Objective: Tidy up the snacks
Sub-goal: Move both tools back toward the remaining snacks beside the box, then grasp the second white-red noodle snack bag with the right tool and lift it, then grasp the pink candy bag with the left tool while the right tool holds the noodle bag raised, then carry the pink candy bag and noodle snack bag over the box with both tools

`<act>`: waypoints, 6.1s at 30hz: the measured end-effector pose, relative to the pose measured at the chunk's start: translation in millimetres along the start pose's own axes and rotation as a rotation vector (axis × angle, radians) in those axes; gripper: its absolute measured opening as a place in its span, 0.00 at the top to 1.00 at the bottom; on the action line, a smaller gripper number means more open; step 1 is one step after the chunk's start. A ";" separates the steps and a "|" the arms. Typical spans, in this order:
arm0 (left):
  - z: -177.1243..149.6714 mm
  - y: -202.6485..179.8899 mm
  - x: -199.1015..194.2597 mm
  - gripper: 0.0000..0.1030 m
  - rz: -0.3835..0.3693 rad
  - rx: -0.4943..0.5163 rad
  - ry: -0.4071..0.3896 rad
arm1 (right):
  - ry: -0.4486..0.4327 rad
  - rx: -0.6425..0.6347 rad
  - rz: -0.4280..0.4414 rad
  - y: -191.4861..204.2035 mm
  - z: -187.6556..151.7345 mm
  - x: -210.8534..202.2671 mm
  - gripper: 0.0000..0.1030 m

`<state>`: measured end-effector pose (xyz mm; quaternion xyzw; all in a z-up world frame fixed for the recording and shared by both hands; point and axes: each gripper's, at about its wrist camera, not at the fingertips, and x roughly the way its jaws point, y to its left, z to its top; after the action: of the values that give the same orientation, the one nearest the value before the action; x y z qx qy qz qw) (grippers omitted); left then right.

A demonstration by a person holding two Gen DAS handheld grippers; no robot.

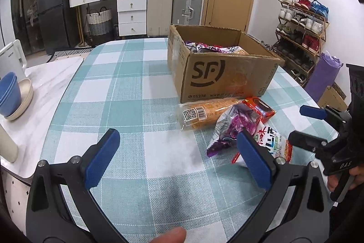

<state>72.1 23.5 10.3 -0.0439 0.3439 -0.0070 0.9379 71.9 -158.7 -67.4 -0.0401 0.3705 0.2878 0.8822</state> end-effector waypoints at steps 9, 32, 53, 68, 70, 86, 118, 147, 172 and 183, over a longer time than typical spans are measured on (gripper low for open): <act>-2.3 0.9 7.9 0.01 -0.008 -0.003 0.028 | 0.064 0.015 0.031 8.6 -6.4 22.1 0.01; -8.9 3.5 25.1 0.01 -0.005 -0.012 0.070 | 0.107 0.053 0.074 27.2 -10.3 48.6 0.11; -8.8 6.7 24.7 0.01 0.002 -0.015 0.067 | -0.007 0.030 0.097 23.1 -7.4 19.6 0.34; -10.3 0.8 29.1 0.01 -0.019 -0.010 0.082 | -0.132 0.111 -0.014 -13.4 5.8 -19.5 0.34; -10.7 -3.2 29.2 0.01 -0.025 -0.001 0.082 | -0.145 0.120 -0.030 -19.0 6.5 -24.4 0.34; -10.4 -53.4 53.0 0.01 -0.031 0.125 0.099 | -0.167 0.181 -0.056 -49.8 6.7 -39.2 0.33; -6.8 -54.0 56.7 0.64 -0.221 0.131 0.063 | -0.189 0.165 -0.056 -45.7 8.7 -44.9 0.33; 10.7 -37.5 9.6 0.67 -0.257 0.037 -0.053 | -0.238 0.187 -0.030 -44.9 15.1 -58.8 0.33; 90.6 -30.3 -23.0 0.67 -0.185 -0.038 -0.161 | -0.298 0.175 -0.053 -42.2 84.0 -63.9 0.33; 124.4 -40.3 -5.9 0.67 -0.163 -0.022 -0.170 | -0.295 0.166 -0.083 -43.4 112.2 -46.7 0.33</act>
<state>148.6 -6.8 112.1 -0.0827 0.2584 -0.0757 0.9595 139.9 -185.2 39.1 0.0601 0.2577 0.2225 0.9383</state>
